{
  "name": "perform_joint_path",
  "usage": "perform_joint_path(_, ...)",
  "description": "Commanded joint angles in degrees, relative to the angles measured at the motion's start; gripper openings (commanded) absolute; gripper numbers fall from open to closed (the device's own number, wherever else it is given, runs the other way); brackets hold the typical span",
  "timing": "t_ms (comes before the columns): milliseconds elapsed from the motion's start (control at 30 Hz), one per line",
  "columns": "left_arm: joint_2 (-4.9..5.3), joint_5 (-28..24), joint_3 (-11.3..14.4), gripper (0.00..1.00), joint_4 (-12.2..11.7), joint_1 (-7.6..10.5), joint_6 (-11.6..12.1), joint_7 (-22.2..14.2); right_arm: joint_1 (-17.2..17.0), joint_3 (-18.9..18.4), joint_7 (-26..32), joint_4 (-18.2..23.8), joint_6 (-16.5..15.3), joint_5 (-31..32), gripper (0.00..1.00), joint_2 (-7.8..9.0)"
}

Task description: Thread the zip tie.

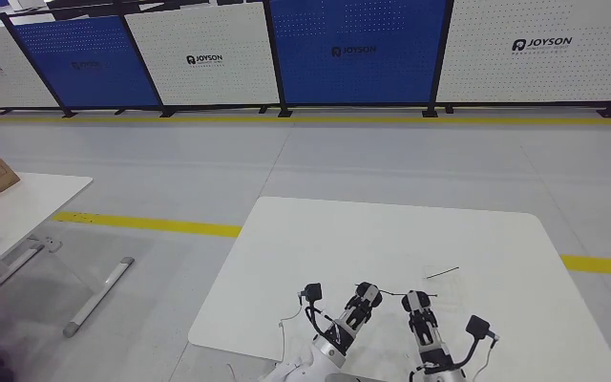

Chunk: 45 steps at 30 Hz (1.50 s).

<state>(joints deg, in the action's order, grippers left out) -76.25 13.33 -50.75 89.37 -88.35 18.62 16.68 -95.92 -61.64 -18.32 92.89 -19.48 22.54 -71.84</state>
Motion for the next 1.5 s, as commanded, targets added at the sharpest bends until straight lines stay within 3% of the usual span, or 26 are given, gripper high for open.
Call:
perform_joint_path(0,0.0,0.0,0.0,0.0,0.0,0.0,0.0,0.0,0.1,0.0,0.2,-0.2,0.0,-0.1,0.0,-0.07)
perform_joint_path(267,-0.2,-10.9,-0.8,0.0,0.9,0.13,-2.1,-5.8,-0.2,-0.6,2.6,0.8,0.0,-1.1,0.0,-0.04)
perform_joint_path(500,-0.08,-16.7,-2.1,0.0,1.8,-0.18,-2.2,-9.2,-0.6,-1.2,4.4,1.1,0.2,-1.6,0.0,-0.08)
perform_joint_path(867,0.08,-17.7,-2.8,0.0,1.4,-0.79,-1.8,-10.7,-1.1,-2.0,5.6,2.2,3.2,-1.0,0.0,-0.3)
perform_joint_path(1467,0.08,-17.7,-2.8,0.0,1.4,-0.79,-1.8,-10.7,-1.1,-2.0,5.6,2.2,3.2,-1.0,0.0,-0.3)
